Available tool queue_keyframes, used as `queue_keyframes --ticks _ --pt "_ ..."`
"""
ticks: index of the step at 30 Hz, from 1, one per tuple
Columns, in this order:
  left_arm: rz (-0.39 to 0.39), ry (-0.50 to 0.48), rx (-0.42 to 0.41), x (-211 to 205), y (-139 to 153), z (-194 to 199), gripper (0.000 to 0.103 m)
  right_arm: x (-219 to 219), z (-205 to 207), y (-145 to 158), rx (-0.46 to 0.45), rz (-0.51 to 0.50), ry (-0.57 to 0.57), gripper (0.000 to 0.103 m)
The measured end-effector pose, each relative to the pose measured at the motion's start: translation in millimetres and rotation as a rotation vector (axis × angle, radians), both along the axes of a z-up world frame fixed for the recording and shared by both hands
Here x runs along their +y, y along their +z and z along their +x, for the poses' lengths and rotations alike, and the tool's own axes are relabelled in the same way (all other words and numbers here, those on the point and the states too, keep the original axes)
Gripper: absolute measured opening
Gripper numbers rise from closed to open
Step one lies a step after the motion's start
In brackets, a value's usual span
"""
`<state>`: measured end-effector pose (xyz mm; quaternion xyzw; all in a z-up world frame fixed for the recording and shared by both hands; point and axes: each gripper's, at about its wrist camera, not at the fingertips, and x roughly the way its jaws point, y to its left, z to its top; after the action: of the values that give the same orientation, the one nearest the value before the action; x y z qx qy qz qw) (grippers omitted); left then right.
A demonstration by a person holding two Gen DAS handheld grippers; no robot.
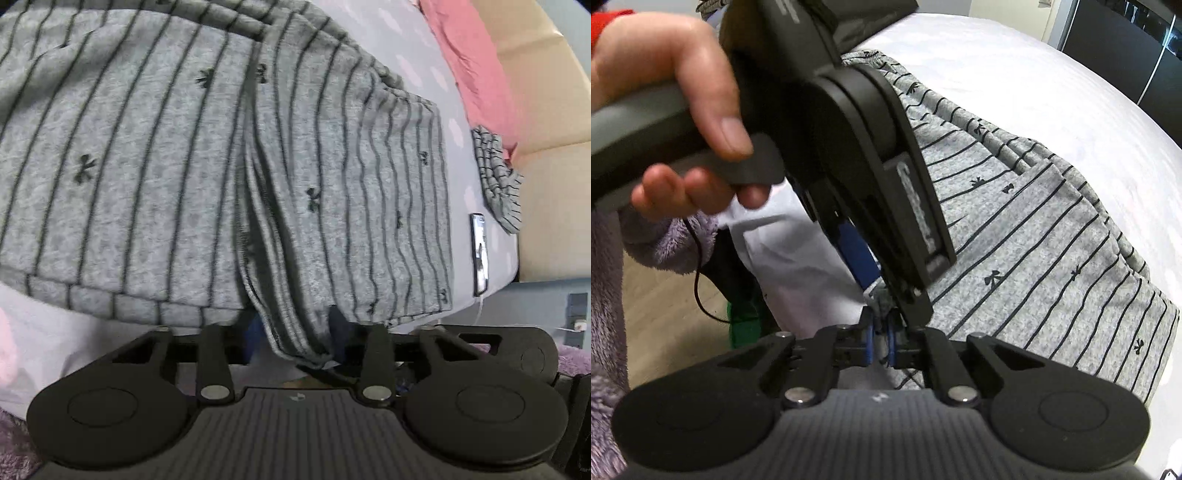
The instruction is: Fold clothes
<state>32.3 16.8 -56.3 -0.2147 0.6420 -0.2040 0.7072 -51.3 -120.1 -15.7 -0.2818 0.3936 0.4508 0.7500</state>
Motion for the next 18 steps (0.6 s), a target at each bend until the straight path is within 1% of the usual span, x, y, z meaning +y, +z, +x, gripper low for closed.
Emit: queue_keyframes --ticks 2,4,6,8,12,14,15,18 --pt "0.019 -0.017 -0.021 -2.7 2.7 0.2 0.012 -0.1 -1.0 0.6 -0.004 -0.001 0.003 0.009" --pt "0.034 -0.020 -0.027 -2.6 3.1 -0.4 0.009 -1.2 -0.5 1.4 -0.001 -0.003 0.004 0.009" --pt "0.043 -0.014 -0.024 0.0 2.3 -1.0 0.008 -3.5 1.0 2.9 0.013 -0.008 0.009 0.014" --pt "0.039 -0.003 -0.021 3.7 1.5 -1.4 0.008 -6.8 2.4 4.7 0.036 -0.029 0.035 0.014" --pt "0.015 0.007 -0.036 9.0 2.3 -3.2 0.008 -18.0 9.1 16.1 0.045 -0.113 0.128 0.016" --pt "0.002 0.037 -0.035 12.4 -0.1 -6.2 0.008 -24.1 20.4 25.6 0.027 -0.162 0.165 0.017" --pt "0.003 0.050 -0.040 12.9 -0.7 -7.9 0.008 -25.6 28.7 30.1 0.001 -0.193 0.195 0.020" --pt "0.025 0.068 -0.075 11.4 0.8 -12.9 0.008 -25.2 56.8 41.0 -0.113 -0.296 0.321 0.024"
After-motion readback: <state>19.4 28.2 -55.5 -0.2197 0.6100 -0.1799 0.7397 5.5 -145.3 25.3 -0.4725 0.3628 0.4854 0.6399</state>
